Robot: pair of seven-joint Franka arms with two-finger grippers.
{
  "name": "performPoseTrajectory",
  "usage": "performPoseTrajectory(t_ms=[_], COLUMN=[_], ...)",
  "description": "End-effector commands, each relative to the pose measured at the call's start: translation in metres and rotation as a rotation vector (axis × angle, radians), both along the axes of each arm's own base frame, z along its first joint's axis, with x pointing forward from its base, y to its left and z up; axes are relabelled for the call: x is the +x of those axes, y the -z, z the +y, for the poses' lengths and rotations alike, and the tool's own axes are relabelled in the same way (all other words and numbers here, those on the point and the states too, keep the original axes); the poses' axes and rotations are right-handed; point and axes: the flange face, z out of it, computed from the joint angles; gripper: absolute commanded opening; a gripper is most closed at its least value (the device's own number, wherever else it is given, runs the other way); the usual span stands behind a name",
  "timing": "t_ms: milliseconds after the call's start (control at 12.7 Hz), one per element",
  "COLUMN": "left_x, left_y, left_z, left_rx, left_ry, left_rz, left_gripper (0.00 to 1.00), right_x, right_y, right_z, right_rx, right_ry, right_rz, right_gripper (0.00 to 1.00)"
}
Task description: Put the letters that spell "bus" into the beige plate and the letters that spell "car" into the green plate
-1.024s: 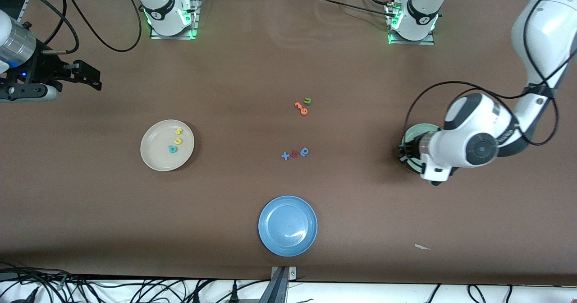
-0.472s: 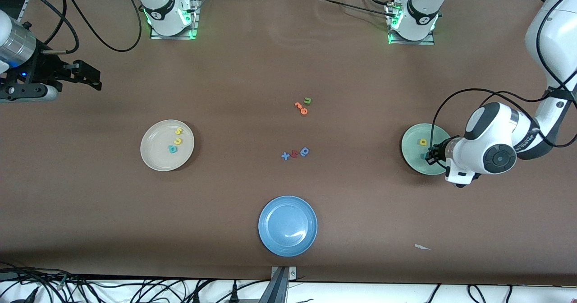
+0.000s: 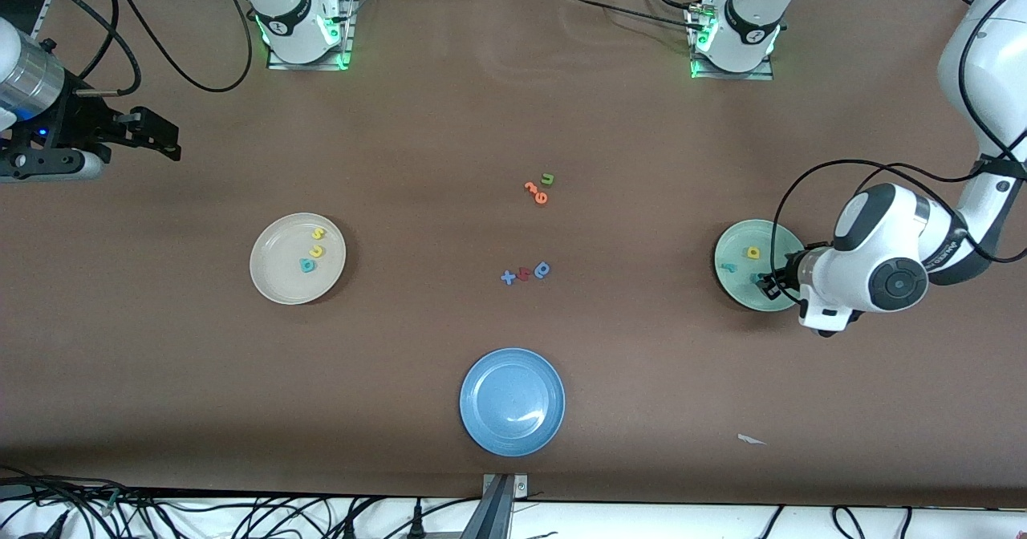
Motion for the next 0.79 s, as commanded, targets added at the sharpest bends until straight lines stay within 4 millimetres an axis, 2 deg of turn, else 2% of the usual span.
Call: performPoseTrajectory(t_ms=[0, 236, 394, 709], left_x=[0.005, 0.019, 0.025, 0.027], left_y=[-0.030, -0.066, -0.095, -0.156], left_z=[0.018, 0.037, 0.056, 0.087], left_rx=[0.038, 0.059, 0.060, 0.017], left_ry=[0.034, 0.054, 0.115, 0.238], left_rz=[-0.049, -0.088, -0.050, 0.015], left_gripper=[0.99, 1.00, 0.99, 1.00], right_x=[0.002, 0.002, 0.003, 0.003], right_y=[-0.004, -0.004, -0.005, -0.005], right_z=[-0.001, 0.000, 0.000, 0.000], right_rx=[0.001, -0.001, -0.002, -0.004], right_ry=[0.014, 0.013, 0.012, 0.012], right_rz=[0.005, -0.002, -0.008, -0.006], right_gripper=[1.00, 1.00, 1.00, 1.00])
